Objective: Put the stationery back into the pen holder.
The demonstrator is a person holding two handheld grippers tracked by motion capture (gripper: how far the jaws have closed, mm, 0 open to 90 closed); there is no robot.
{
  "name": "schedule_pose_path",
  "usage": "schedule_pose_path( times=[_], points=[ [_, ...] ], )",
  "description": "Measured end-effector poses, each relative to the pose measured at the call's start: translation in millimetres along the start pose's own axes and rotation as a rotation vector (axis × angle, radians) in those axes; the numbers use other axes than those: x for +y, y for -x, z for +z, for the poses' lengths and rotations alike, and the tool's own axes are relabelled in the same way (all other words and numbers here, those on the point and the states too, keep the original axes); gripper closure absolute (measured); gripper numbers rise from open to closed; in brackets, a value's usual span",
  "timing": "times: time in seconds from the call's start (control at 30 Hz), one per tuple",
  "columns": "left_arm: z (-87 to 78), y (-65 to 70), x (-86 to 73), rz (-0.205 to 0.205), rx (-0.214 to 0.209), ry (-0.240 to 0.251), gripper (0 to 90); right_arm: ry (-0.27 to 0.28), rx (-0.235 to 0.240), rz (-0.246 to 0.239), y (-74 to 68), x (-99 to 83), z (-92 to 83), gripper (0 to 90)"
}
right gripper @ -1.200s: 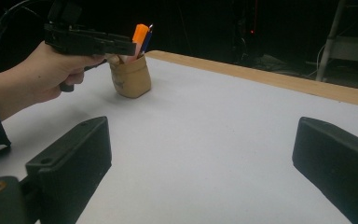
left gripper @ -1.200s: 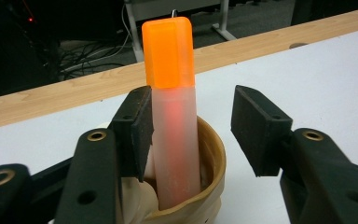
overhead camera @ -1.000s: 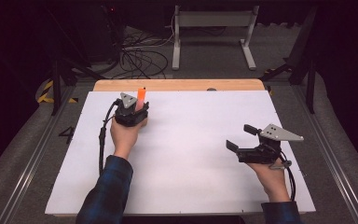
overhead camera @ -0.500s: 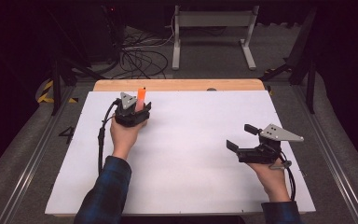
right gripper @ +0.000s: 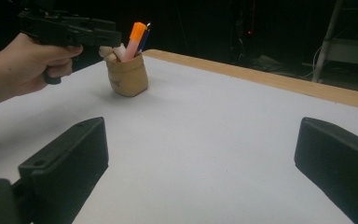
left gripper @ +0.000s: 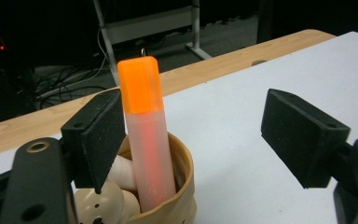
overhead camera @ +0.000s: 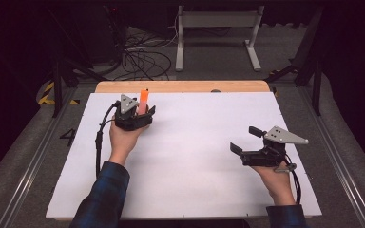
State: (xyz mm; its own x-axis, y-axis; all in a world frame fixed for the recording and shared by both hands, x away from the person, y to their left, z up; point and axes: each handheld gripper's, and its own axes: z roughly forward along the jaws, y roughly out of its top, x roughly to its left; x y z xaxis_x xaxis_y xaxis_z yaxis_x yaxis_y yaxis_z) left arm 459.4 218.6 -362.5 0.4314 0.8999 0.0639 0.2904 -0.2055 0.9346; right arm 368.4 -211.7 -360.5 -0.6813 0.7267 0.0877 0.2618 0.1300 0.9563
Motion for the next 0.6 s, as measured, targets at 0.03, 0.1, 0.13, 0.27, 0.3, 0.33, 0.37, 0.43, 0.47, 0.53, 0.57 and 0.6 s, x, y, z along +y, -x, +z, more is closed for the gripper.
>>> schedule_pose_path(
  times=[0.03,0.1,0.13,0.27,0.3,0.33,0.37,0.43,0.47,0.53,0.57,0.6],
  points=[
    [-1.9,-0.1,0.3,0.002,-0.003,0.004,21.2,0.001,-0.001,-0.002,0.1,0.0,0.0,3.2],
    [-5.1,-0.4,0.4,0.008,-0.013,0.013,20.2,0.001,-0.002,-0.004,0.2,0.0,-0.2,2.9],
    [-6.4,-0.7,0.4,0.016,-0.011,0.014,19.9,0.003,-0.001,-0.006,0.4,0.0,-0.2,2.9],
    [-13.2,-1.7,-2.5,0.025,-0.027,0.02,17.6,0.001,-0.004,-0.005,0.1,-0.2,-0.4,2.8],
    [-15.3,-2.0,-3.2,0.031,-0.027,0.023,17.2,-0.001,-0.004,-0.005,-0.1,-0.2,-0.4,2.8],
    [-17.3,-1.9,-4.0,0.032,-0.033,0.027,16.9,-0.001,-0.004,-0.005,0.0,-0.3,-0.3,2.7],
    [-18.7,-1.4,-4.5,0.027,-0.04,0.029,16.5,-0.001,-0.003,-0.007,0.2,-0.3,-0.1,2.6],
    [-23.1,-0.6,-5.2,0.035,-0.049,0.036,15.6,-0.001,-0.004,-0.006,0.5,-0.5,0.0,2.2],
    [-24.8,0.2,-5.3,0.034,-0.057,0.034,15.3,-0.002,-0.007,-0.005,0.6,-0.6,0.0,2.2],
    [-27.9,2.0,-5.4,0.045,-0.061,0.037,13.5,0.0,-0.007,-0.005,0.9,-1.0,0.1,2.1],
    [-29.2,2.8,-5.5,0.045,-0.066,0.04,13.2,-0.002,-0.008,-0.002,0.9,-1.3,0.1,1.9],
    [-30.8,3.5,-5.6,0.044,-0.076,0.047,12.6,-0.001,-0.007,-0.002,1.0,-1.5,0.3,1.5]
  ],
)
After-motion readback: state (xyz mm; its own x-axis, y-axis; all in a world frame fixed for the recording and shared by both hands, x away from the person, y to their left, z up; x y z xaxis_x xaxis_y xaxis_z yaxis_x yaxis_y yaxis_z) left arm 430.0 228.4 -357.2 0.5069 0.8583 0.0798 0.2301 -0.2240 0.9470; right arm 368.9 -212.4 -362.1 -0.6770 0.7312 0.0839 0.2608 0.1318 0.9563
